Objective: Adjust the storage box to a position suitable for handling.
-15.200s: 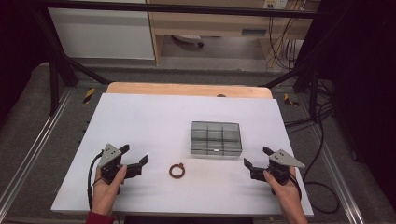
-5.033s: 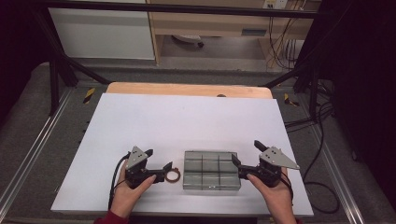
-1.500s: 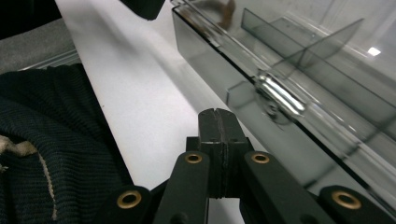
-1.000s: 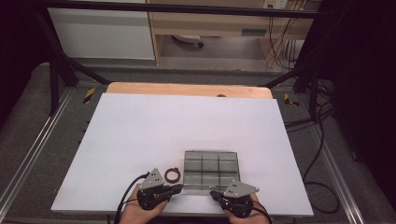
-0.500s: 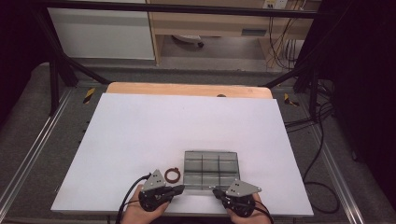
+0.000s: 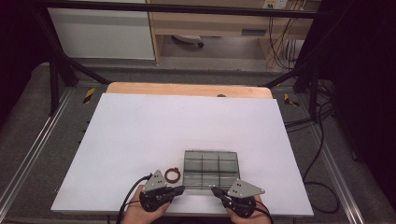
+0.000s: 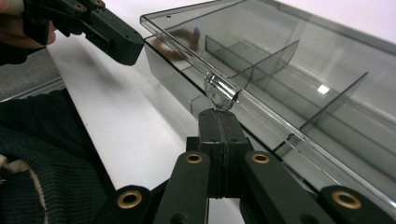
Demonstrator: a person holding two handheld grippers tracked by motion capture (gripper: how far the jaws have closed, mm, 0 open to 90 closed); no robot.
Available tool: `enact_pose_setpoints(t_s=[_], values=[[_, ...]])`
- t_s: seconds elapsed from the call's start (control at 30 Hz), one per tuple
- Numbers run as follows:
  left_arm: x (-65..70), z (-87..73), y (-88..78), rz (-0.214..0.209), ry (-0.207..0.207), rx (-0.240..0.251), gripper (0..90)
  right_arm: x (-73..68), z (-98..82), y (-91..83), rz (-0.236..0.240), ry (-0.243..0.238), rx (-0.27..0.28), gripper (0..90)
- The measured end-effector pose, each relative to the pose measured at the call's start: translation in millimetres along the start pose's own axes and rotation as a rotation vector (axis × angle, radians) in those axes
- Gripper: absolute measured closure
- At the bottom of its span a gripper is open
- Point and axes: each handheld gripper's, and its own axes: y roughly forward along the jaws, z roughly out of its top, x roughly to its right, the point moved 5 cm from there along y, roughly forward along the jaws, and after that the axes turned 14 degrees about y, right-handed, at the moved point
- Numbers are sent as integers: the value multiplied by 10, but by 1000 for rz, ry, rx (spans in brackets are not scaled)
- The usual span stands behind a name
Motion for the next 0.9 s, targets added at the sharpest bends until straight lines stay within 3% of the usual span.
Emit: enact_pose_setpoints(t_s=[0.13,0.9], values=[[-2,4,-8,1,1,5,897,3,-16,9,-5,-5,-12,900],[-28,53,-77,23,4,48,898,-4,128,-57,8,5,71,900]])
